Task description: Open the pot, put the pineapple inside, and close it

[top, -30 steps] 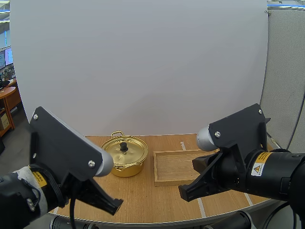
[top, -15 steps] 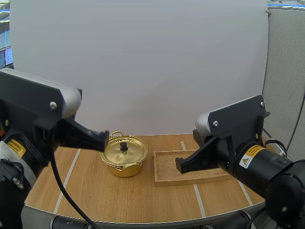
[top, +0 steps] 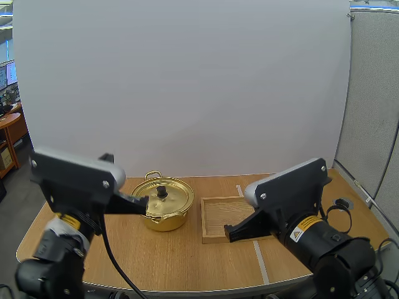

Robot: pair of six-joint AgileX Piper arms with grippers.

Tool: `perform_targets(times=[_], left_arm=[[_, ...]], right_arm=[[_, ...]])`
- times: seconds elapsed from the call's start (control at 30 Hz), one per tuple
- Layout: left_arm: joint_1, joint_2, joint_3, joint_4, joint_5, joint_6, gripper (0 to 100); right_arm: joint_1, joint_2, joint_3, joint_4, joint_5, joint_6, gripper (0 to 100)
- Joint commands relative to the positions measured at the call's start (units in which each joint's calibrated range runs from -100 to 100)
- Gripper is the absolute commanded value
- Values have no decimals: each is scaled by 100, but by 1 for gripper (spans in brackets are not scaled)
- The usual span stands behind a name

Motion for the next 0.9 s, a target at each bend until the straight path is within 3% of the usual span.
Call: perform_targets(times=[0.0, 0.4, 0.87], left_arm=[[16, 24, 534, 18, -949, -75, 0], [16, 12, 1056, 18, -1140, -741, 0], [35, -45, 1056, 31, 1034, -741, 0]], right_arm=[[-118, -43, 301, -94, -540, -27, 0], [-685, -43, 746, 149, -631, -10, 0], [-692, -43, 1194, 337, -232, -10, 0]])
